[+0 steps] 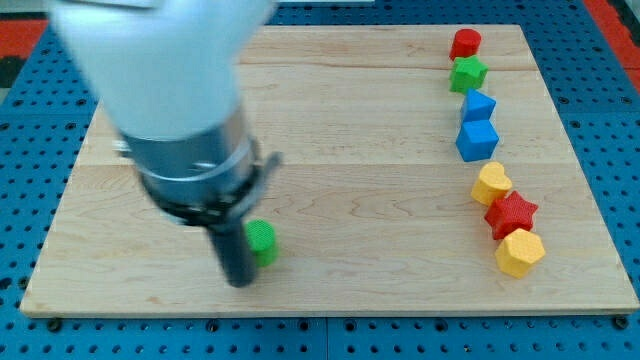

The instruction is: Push yellow hexagon towards center

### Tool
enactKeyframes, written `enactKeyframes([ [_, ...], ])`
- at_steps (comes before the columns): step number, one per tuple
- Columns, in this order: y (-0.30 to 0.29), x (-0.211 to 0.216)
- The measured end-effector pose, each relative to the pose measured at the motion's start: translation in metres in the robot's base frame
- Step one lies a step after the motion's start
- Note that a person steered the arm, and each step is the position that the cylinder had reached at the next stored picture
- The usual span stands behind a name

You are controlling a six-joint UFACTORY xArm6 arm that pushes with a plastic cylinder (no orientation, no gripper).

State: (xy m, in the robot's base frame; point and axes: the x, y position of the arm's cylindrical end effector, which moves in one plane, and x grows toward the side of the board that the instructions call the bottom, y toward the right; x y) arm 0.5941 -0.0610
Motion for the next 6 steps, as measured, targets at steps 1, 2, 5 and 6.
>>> enactKeyframes([
  [1,0.035,0.024],
  [2,0.068,0.024],
  [5,0.297,-0.006],
  [6,0.230,-0.034],
])
